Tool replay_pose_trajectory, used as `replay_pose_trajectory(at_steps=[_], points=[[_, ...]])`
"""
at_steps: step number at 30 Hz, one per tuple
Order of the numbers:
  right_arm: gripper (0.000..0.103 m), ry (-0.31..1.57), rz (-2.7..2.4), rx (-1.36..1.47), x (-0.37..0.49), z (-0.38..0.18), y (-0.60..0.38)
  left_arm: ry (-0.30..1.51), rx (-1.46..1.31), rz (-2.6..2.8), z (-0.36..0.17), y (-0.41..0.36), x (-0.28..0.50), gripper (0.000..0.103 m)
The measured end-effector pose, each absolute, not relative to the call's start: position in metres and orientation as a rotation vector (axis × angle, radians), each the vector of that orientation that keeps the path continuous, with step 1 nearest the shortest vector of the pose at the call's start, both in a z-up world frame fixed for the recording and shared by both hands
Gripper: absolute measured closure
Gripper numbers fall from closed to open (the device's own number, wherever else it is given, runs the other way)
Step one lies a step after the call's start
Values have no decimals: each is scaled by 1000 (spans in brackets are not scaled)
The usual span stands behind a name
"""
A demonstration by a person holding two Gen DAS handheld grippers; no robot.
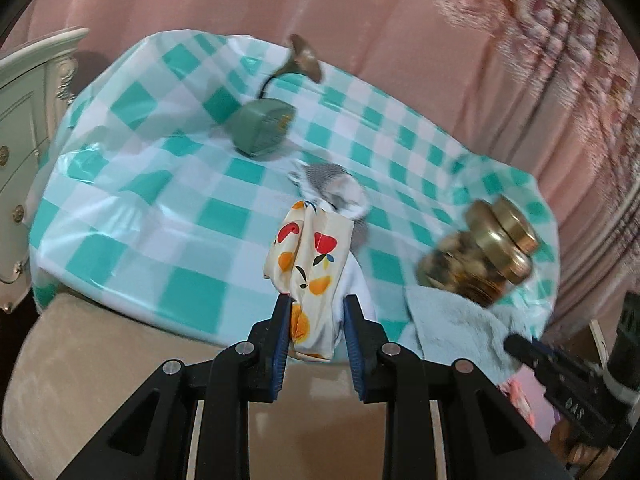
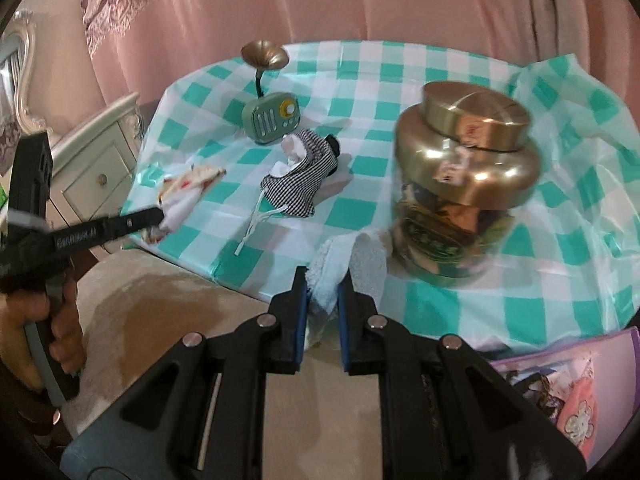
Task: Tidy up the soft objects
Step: 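Lift the towel and floral cloth toward the pink box with both tools, then carry the towel and floral cloth over the pink box and open both tools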
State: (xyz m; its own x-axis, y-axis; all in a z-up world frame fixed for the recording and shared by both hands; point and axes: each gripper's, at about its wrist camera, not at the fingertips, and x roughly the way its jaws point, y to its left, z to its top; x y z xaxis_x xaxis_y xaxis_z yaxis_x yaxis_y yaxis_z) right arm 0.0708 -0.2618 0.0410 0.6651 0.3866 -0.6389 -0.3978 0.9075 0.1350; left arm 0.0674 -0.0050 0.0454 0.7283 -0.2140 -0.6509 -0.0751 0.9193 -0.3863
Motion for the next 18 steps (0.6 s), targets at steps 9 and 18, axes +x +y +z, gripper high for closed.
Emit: replay_pose_trajectory(at_steps=[9, 18], points=[[87, 652, 383, 24, 35, 70, -311, 750, -348, -220, 64, -67, 47, 76], [87, 631, 269, 63, 8, 81, -373, 755, -276, -380, 80, -138, 34, 76]])
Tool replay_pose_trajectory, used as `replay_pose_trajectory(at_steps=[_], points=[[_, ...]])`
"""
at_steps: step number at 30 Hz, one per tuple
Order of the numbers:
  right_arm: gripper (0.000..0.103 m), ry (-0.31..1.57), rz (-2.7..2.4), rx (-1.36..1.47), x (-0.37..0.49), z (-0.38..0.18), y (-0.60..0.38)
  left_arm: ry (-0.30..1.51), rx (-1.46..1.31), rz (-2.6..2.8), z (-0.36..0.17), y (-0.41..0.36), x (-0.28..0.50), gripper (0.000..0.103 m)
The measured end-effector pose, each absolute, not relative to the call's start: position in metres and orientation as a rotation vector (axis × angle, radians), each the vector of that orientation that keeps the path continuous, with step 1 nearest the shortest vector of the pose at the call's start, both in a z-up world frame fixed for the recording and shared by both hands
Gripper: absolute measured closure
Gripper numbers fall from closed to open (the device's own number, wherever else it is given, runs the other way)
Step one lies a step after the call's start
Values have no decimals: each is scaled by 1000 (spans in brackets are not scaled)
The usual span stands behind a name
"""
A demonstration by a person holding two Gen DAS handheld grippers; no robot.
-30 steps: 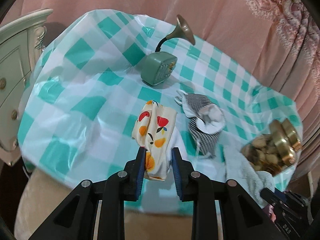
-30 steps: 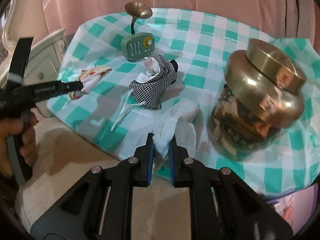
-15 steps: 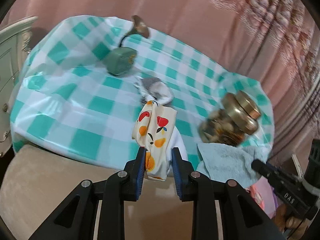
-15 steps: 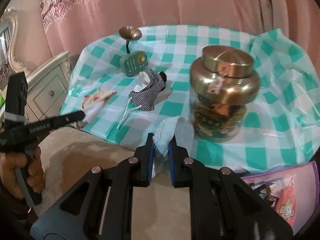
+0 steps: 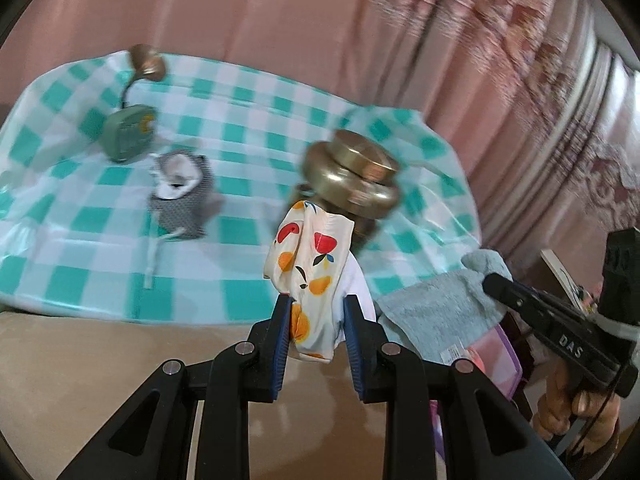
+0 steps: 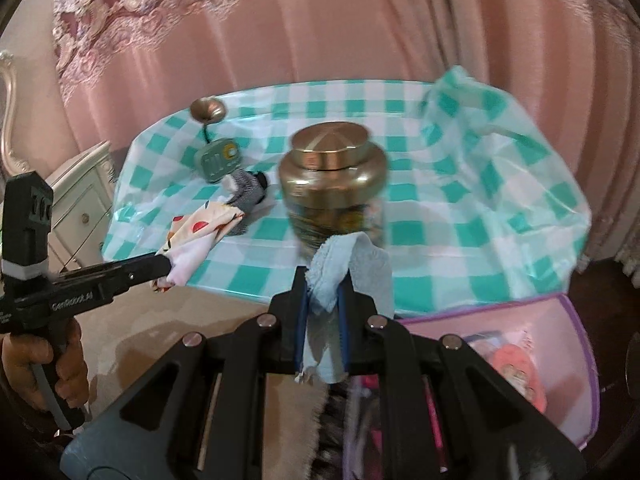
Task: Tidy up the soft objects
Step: 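Carry the towel and floral cloth over the pink box and open both tools, then move both open tools back over the houndstooth item on the table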
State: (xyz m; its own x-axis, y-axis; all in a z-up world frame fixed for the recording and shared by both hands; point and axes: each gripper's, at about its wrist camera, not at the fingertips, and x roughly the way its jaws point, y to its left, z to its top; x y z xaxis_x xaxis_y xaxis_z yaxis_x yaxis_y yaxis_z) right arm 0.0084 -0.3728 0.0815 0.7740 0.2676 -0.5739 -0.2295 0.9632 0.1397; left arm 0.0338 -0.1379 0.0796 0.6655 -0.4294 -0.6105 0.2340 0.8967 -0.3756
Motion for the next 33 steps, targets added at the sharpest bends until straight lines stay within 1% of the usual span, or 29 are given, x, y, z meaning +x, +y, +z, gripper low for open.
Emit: replay_pose_trajectory(at_steps=[12, 16, 18, 19, 20, 21, 23, 24, 25, 26, 27, 28, 29, 33], points=[[87, 642, 89, 123, -13, 74, -454, 804, -200, -574, 75, -218, 13, 76], [86, 681, 24, 116, -19, 66, -476, 822, -165, -613, 72, -242, 6, 75], [86, 704, -10, 110, -22, 59, -487, 833, -150, -646, 70, -253, 3, 73], [85, 717, -18, 116, -25, 55, -493, 837, -143, -665, 70, -259, 1, 70], [82, 733, -24, 124, -27, 51, -498, 839, -140, -688, 70, -266, -1, 64], [82, 746, -34, 129, -28, 47, -503, 840, -139, -710, 70, -272, -3, 60], [78, 769, -54, 134, -32, 40, -511, 845, -130, -753, 69, -283, -7, 46], [77, 773, -60, 138, -35, 38, -515, 846, -121, -764, 68, -287, -9, 42], [73, 775, -66, 141, -37, 37, -518, 845, -110, -768, 68, -289, -11, 37], [61, 777, -73, 146, -38, 37, -520, 843, -95, -765, 67, -291, -13, 35], [53, 776, -81, 151, -39, 37, -523, 842, -86, -759, 67, -292, -14, 35], [38, 770, -87, 156, -39, 38, -524, 842, -81, -749, 66, -293, -14, 35], [32, 759, -91, 159, -39, 39, -525, 843, -80, -741, 65, -292, -15, 34], [27, 748, -73, 150, -36, 43, -519, 809, -43, -679, 64, -286, -15, 33]])
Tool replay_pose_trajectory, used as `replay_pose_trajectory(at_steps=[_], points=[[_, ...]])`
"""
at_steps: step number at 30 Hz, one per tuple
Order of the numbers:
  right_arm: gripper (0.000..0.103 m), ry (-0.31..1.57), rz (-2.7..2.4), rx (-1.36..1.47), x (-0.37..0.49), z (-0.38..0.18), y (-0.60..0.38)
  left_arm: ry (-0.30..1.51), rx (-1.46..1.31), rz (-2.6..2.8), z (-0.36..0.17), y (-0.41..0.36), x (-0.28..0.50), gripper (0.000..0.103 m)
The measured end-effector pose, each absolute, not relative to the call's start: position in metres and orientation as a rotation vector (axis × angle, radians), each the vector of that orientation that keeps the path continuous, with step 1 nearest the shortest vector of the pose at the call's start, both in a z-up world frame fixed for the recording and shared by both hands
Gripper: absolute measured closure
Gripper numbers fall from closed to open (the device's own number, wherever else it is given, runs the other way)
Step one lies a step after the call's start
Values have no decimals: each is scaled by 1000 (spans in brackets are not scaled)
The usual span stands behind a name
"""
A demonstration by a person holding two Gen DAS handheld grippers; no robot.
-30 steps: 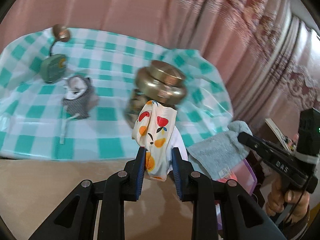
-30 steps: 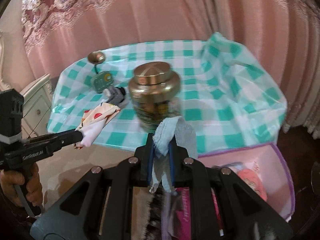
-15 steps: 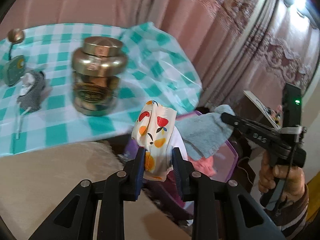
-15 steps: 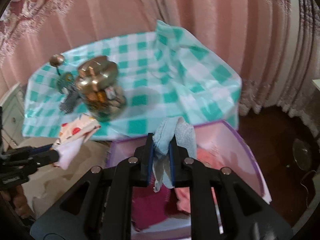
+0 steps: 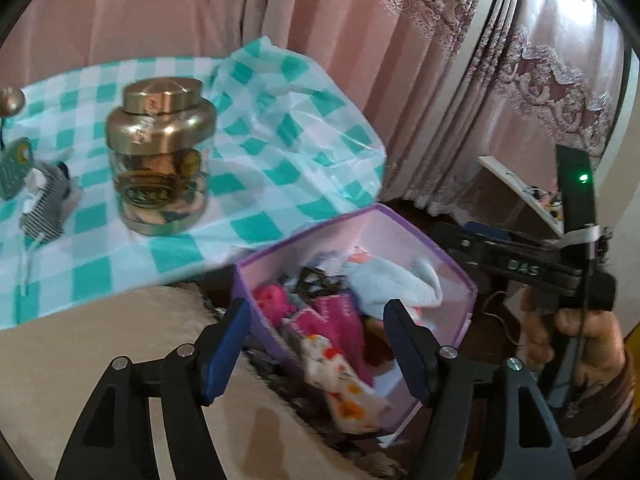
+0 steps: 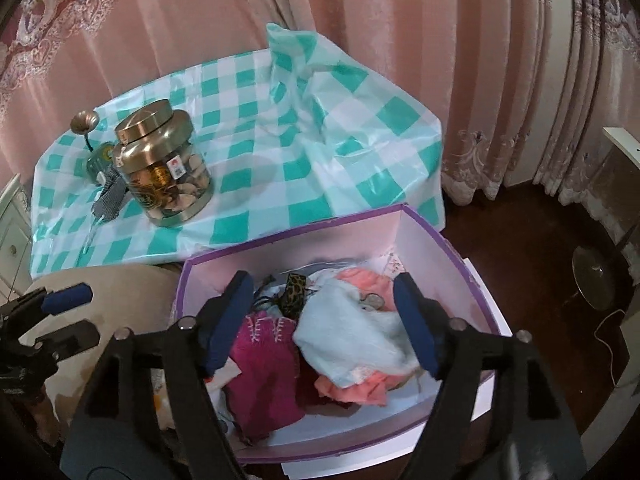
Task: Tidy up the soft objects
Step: 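Move both open tools back over the houndstooth item on the table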
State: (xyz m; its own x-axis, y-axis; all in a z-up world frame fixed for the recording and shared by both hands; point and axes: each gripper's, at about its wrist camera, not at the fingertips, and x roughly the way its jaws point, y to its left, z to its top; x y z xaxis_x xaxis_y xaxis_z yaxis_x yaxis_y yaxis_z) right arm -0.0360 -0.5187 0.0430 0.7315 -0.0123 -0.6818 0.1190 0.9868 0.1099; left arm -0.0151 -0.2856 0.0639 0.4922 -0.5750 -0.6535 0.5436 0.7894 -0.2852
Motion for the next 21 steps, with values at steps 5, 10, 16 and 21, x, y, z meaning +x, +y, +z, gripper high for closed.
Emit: replay_pose_trajectory(at_steps=[5, 10, 16, 21], points=[[26, 749, -21, 128, -33, 42, -499, 823, -41, -637, 56, -270, -6, 33], [26, 725, 41, 96, -29, 43, -468, 861, -61, -577, 50, -244, 6, 33], [26, 754, 192, 110, -22, 36, -423, 888, -121, -461, 46, -195, 21, 33], [26, 789, 288, 64, -14, 28, -378, 908, -212, -356, 37, -147, 30, 33]])
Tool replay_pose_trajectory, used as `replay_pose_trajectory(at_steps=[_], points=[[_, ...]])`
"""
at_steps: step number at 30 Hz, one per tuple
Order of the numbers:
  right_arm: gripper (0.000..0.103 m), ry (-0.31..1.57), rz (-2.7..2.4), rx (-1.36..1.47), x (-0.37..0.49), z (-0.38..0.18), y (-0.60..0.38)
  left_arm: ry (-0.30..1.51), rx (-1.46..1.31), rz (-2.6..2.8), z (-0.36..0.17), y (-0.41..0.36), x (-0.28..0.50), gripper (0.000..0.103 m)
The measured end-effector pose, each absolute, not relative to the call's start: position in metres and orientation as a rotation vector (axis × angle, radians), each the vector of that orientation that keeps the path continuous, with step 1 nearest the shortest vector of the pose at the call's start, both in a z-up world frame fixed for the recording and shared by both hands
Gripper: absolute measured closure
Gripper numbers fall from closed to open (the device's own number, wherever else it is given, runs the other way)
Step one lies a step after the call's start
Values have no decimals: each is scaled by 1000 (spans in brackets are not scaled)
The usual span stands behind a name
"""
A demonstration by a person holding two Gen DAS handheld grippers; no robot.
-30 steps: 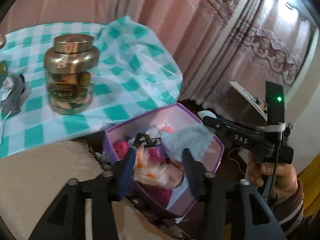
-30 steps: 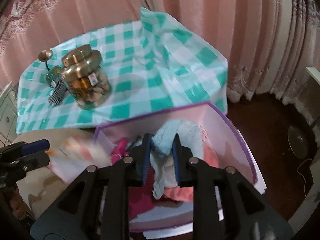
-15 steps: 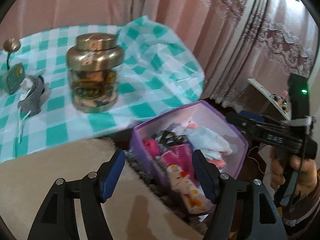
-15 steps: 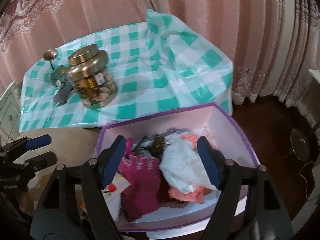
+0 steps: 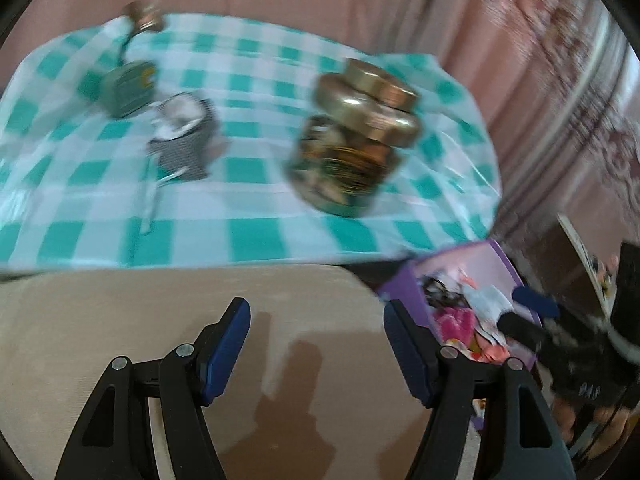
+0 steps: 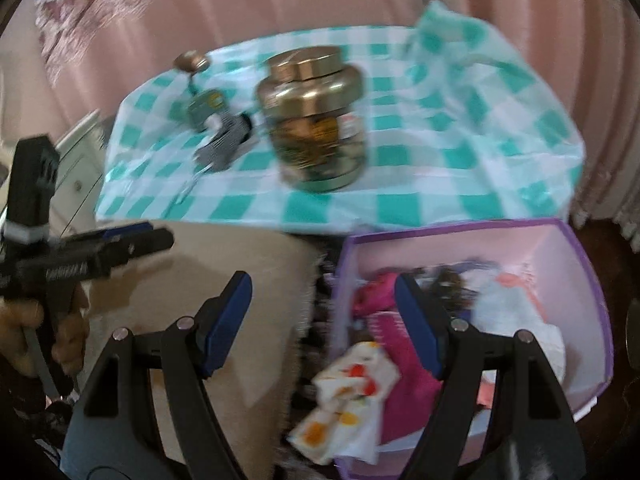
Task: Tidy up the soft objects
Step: 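Move both open tools back over the houndstooth item on the table, then grasp the black-and-white houndstooth item with the right tool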
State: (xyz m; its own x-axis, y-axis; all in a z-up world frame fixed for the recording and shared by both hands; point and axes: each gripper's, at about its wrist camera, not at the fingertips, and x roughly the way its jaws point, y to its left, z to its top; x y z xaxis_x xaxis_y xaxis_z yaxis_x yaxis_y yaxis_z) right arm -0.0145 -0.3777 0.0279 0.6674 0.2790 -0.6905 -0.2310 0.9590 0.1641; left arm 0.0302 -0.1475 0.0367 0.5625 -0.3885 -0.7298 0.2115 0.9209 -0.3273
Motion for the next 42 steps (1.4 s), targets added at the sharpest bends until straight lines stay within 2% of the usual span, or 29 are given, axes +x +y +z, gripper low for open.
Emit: replay_pose_trajectory(at_steps=[11, 27, 42], points=[[26, 808, 428, -3, 20, 29, -293, 904, -328, -211, 28, -73, 47, 33], [26, 797, 484, -14, 132, 34, -183, 882, -343, 3, 31, 24, 87, 33], [26, 847, 339, 48, 248, 5, -141, 848, -348, 46, 43, 61, 147, 33]])
